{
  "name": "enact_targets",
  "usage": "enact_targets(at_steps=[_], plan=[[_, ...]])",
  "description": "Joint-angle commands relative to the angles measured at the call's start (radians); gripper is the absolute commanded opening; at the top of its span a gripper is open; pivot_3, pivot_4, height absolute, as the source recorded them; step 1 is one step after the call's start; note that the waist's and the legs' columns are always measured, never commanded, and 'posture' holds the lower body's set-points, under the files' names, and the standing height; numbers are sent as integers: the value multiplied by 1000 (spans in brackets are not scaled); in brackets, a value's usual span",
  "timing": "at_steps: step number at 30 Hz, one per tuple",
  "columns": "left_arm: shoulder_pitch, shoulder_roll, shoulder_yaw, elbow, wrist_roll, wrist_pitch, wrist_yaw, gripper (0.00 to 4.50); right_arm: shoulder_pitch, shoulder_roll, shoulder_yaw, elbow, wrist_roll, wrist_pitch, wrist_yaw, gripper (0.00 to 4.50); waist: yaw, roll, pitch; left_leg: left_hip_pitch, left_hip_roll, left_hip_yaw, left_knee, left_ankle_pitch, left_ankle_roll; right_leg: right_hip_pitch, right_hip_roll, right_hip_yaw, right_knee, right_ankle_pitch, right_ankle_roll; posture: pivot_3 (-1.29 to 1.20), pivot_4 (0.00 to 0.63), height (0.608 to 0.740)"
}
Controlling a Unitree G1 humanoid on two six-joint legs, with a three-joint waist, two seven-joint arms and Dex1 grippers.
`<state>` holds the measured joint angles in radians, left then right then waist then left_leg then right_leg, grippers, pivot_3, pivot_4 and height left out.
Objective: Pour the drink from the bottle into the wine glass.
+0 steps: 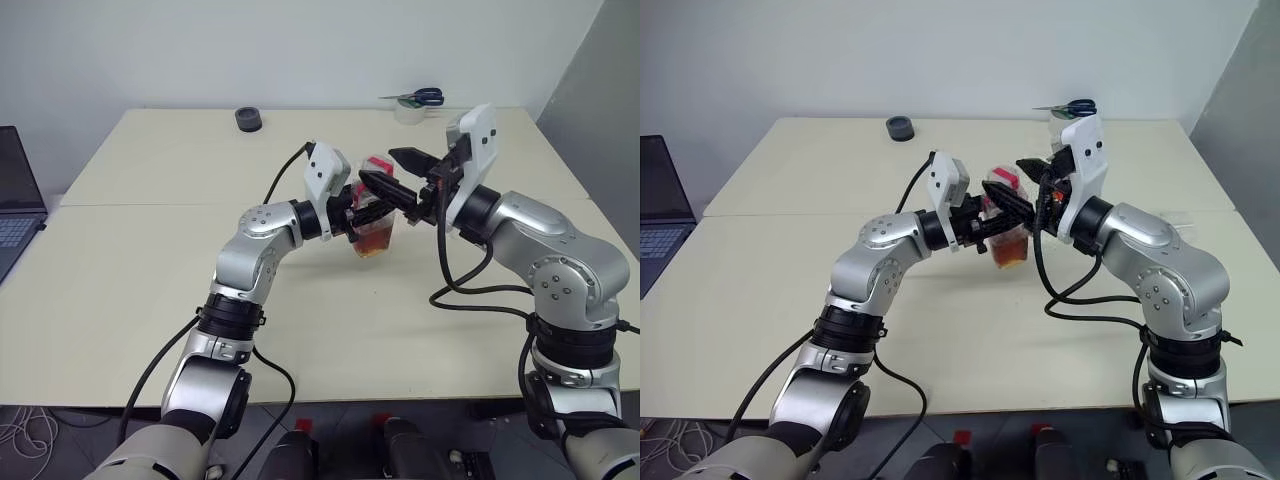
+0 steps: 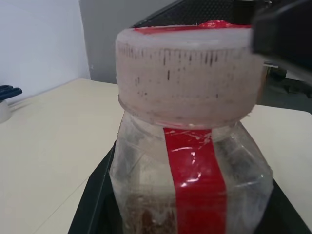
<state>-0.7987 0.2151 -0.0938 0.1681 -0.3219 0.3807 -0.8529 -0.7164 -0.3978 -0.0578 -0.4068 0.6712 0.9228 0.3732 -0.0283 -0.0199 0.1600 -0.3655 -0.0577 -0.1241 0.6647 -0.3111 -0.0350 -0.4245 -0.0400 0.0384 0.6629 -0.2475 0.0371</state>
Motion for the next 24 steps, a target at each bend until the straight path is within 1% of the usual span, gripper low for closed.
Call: enact_targets(at_steps=[1, 2, 8, 11, 14, 17, 20, 22, 24], plan=[[-14, -3, 11, -57, -19, -16, 5, 1732, -4, -3, -24, -33, 18, -16, 9, 2155, 0, 0, 0, 0, 0, 0, 0, 0, 0, 0, 0, 0, 0, 0, 0, 0, 150, 740], [-13, -2, 11, -59, -19, -14, 5, 1732, -5, -3, -23, -31, 19, -18, 9, 1853, 0, 0, 0, 0, 0, 0, 0, 0, 0, 0, 0, 0, 0, 0, 0, 0, 150, 740], [-15, -1, 10, -69, -24, -1, 8, 1732, -9, -13, -14, -24, 16, -23, 23, 1853, 0, 0, 0, 0, 0, 0, 0, 0, 0, 0, 0, 0, 0, 0, 0, 0, 150, 740], [-13, 16, 4, -116, -58, 39, -35, 1732, -40, -26, -21, -12, 38, -20, 56, 1853, 0, 0, 0, 0, 0, 0, 0, 0, 0, 0, 0, 0, 0, 0, 0, 0, 150, 740], [-1, 77, -17, -194, -113, 108, -130, 1732, -114, -45, -35, 15, 107, 6, 130, 1853, -6, 1, 0, 0, 0, 0, 0, 0, 0, 0, 0, 0, 0, 0, 0, 0, 150, 740], [3, 186, -38, -316, -231, 234, -277, 1732, -202, -62, -62, 70, 258, 91, 233, 1853, -12, 1, 1, 0, 1, 0, -1, 0, 0, -1, 1, 1, 1, 0, 0, 0, 150, 740], [-38, 279, -25, -380, -349, 345, -389, 1732, -280, -50, -90, 155, 376, 162, 275, 1853, -11, 2, 1, 0, 1, -1, -1, 0, 0, 0, 1, -1, 0, 0, 0, 0, 150, 740], [-87, 316, 0, -384, -425, 419, -430, 1732, -325, -38, -101, 204, 413, 180, 288, 1853, -11, 2, 1, 0, 0, -1, 0, 0, 1, 0, 1, -1, 0, 0, 0, 0, 150, 740], [-120, 327, 13, -376, -463, 456, -443, 1732, -349, -30, -102, 231, 430, 186, 293, 1853, -7, 2, 1, 0, 0, -2, 0, 0, 1, 0, 1, -2, 0, 0, 0, 0, 150, 740]])
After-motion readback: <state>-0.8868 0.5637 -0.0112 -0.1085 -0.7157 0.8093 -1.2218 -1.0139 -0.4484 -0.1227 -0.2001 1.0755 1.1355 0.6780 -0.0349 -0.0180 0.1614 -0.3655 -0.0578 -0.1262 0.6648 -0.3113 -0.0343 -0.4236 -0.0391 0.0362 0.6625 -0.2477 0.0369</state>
